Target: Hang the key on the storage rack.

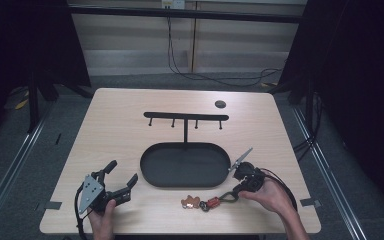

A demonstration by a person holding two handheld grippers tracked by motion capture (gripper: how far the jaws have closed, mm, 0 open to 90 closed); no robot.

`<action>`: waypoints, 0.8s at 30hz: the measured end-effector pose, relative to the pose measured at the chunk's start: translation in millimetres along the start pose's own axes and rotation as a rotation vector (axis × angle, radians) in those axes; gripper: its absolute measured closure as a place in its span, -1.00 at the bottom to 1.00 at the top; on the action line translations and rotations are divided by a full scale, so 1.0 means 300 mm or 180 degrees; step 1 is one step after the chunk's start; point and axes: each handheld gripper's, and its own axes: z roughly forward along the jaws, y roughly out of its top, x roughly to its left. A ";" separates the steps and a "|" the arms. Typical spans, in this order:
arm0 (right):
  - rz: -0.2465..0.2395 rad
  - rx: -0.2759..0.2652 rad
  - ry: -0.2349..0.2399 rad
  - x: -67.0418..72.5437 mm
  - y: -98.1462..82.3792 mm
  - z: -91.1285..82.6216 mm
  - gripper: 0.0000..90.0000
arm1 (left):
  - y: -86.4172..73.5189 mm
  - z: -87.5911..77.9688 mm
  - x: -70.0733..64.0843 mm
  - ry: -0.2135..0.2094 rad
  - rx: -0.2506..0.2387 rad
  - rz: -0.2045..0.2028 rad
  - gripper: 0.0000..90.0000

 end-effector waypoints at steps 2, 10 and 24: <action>-0.0049 0.0026 -0.0006 0.004 0.002 0.002 0.71 | 0.000 -0.001 0.000 -0.0001 0.0003 0.0001 -0.65; -0.0302 0.0156 -0.0113 0.019 0.011 0.004 0.80 | 0.000 -0.001 0.000 -0.0002 0.0004 0.0000 -0.65; -0.0208 0.0662 -0.0059 0.010 0.084 0.017 0.89 | 0.000 0.000 0.000 -0.0002 0.0000 -0.0001 -0.65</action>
